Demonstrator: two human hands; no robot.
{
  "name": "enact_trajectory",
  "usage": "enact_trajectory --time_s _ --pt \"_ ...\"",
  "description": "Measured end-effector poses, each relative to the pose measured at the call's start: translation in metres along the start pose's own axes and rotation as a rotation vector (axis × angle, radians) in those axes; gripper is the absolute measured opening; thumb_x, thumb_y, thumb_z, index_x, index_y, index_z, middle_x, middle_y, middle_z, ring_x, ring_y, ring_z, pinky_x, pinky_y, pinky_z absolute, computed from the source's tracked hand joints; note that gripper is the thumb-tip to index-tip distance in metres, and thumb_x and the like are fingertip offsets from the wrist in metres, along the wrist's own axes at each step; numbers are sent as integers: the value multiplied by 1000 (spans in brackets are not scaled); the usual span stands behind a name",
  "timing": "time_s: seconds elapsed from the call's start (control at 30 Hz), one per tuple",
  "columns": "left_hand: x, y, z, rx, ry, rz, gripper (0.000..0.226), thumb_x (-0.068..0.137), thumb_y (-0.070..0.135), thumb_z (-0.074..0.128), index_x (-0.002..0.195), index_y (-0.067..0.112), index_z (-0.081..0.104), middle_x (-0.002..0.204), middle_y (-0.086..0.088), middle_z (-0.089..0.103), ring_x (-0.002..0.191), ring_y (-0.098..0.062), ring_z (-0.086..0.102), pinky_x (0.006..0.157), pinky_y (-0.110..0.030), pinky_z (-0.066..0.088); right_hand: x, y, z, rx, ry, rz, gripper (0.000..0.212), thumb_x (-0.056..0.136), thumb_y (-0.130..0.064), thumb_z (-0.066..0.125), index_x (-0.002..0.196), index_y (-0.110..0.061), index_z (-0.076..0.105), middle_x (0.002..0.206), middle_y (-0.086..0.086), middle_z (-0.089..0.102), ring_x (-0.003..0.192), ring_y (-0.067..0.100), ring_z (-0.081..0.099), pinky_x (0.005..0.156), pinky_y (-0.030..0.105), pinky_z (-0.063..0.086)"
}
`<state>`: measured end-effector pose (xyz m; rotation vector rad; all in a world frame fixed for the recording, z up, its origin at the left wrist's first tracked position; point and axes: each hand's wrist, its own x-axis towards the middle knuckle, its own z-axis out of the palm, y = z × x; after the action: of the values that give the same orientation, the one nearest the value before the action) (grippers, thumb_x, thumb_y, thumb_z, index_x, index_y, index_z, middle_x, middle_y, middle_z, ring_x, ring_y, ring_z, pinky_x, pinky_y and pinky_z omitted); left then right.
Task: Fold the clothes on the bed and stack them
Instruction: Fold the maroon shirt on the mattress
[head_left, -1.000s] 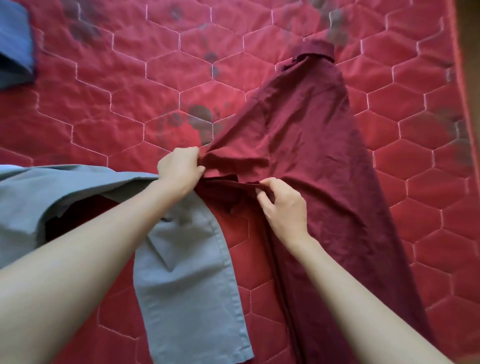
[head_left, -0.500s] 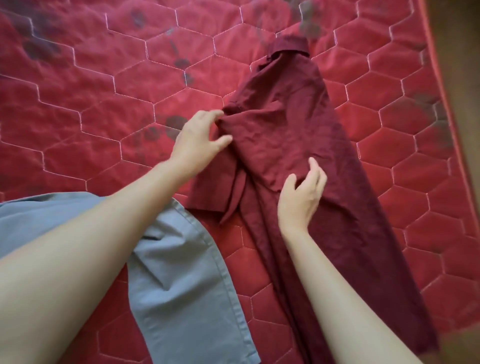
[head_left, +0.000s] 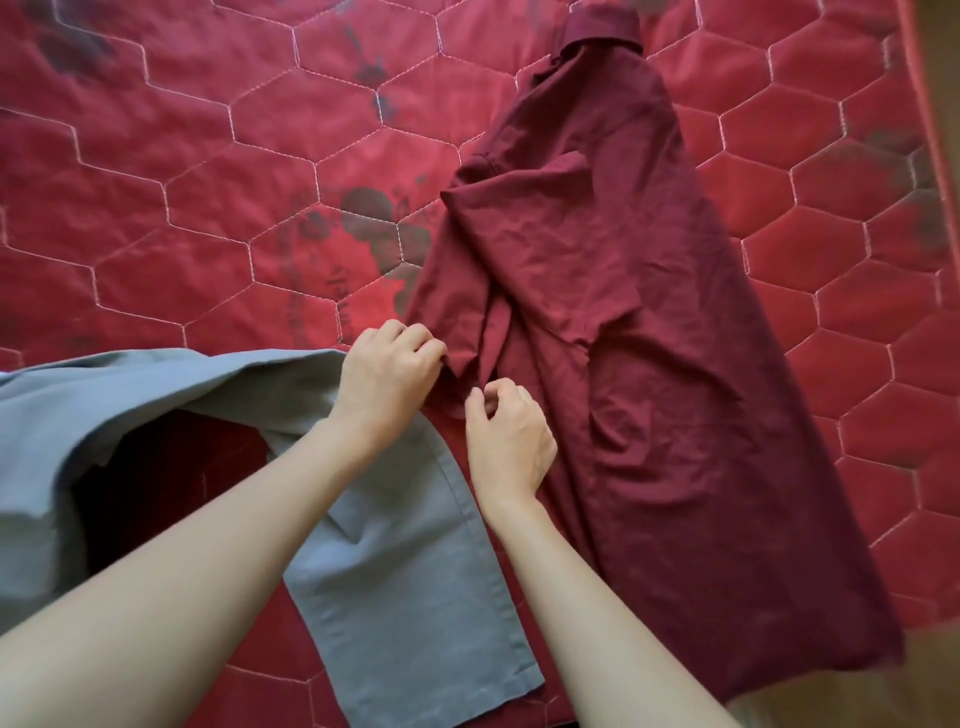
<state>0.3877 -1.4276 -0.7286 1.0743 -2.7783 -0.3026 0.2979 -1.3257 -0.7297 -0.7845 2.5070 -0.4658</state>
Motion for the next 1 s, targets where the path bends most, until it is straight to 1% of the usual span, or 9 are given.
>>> enact_trajectory --time_s 0.2,0.3,0.4,0.47,0.57,0.67,0.87,0.93,1.0 --pt "8 -43 -35 -293 203 -576 12 85 18 61 88 16 71 81 -7 72 79 -30 66 69 -39 49 5 0 -18 177 88 211 15 88 -32 54 81 -22 63 82 -6 67 79 20 60 64 30 33" --pt "3 -65 -36 -357 96 -734 13 84 18 61 90 17 73 85 -7 73 87 -28 66 78 -37 50 -1 0 -18 176 26 256 16 88 -31 54 80 -21 63 79 -5 67 79 22 60 65 30 35" --pt "-11 -71 -26 -333 -62 -797 13 84 17 61 91 17 72 91 -7 72 92 -30 63 77 -34 45 -9 -2 -9 140 -23 276 11 87 -30 55 84 -22 62 85 -4 67 85 24 61 65 31 33" --pt "-21 -70 -20 -300 -108 -801 10 84 18 60 89 17 68 90 -7 71 92 -32 62 72 -34 42 -15 -3 -5 110 30 233 11 84 -28 59 93 -22 57 96 -3 61 92 23 59 65 31 32" --pt "-32 -67 -14 -250 -121 -773 4 84 18 59 84 15 61 88 -9 69 88 -33 59 65 -35 39 -22 -6 -2 55 161 14 28 79 -25 68 102 -18 55 101 0 54 95 23 55 65 34 41" --pt "-35 -67 -12 -243 -94 -770 5 86 18 57 83 15 58 88 -10 68 86 -34 58 64 -34 35 -25 -6 6 -86 156 -235 34 74 -33 75 101 -17 61 98 1 57 88 23 56 69 36 48" --pt "-30 -75 -11 -321 -82 -834 6 87 19 54 85 15 58 86 -8 66 87 -34 57 71 -40 44 -18 -3 15 -280 73 -261 31 73 -26 74 100 -14 64 94 4 61 85 26 59 68 38 48" --pt "-29 -77 -12 -358 -83 -871 6 87 20 54 84 16 57 80 -4 63 84 -32 55 69 -38 42 -16 -2 14 -218 85 -255 29 75 -22 72 102 -12 66 93 6 63 85 28 61 65 38 49" --pt "-28 -79 -12 -377 -85 -892 5 86 21 55 82 18 57 75 1 59 81 -29 53 67 -35 37 -14 -2 10 -116 93 -223 29 81 -31 72 102 -11 67 92 5 64 86 26 63 61 36 49"
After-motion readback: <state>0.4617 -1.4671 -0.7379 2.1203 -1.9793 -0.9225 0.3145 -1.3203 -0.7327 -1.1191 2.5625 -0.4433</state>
